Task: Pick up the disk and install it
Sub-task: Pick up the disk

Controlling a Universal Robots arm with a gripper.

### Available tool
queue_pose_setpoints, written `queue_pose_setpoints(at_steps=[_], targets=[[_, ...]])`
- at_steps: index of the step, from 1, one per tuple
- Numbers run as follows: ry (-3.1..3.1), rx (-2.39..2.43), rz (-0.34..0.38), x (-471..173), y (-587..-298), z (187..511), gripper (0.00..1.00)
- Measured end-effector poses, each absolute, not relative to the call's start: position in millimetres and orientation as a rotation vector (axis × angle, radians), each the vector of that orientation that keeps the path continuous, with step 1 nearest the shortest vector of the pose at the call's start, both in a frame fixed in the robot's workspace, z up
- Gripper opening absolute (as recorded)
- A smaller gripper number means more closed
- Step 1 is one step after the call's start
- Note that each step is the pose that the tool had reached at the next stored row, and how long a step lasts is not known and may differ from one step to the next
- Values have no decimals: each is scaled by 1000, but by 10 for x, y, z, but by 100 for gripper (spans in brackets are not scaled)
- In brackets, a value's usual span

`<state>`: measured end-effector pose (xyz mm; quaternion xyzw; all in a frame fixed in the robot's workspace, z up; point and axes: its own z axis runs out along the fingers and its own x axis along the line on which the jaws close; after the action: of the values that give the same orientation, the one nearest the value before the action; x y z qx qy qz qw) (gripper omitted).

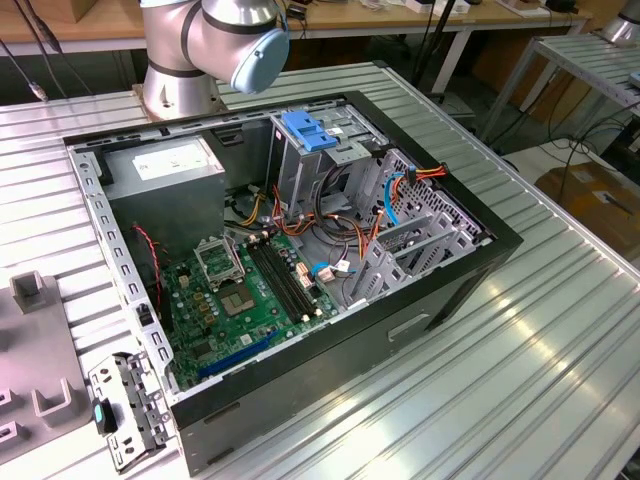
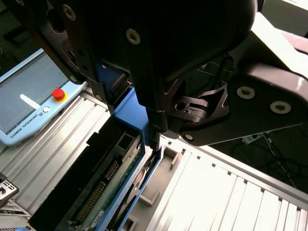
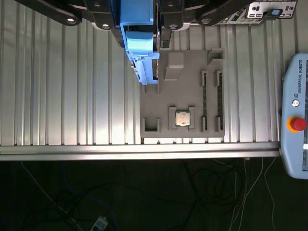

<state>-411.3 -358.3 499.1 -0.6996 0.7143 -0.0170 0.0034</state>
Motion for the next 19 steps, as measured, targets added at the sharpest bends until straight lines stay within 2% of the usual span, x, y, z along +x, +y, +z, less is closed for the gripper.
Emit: queue_pose_setpoints(at_steps=[19], targets=[[2240, -2193, -53, -3961, -3661, 4991, 37]])
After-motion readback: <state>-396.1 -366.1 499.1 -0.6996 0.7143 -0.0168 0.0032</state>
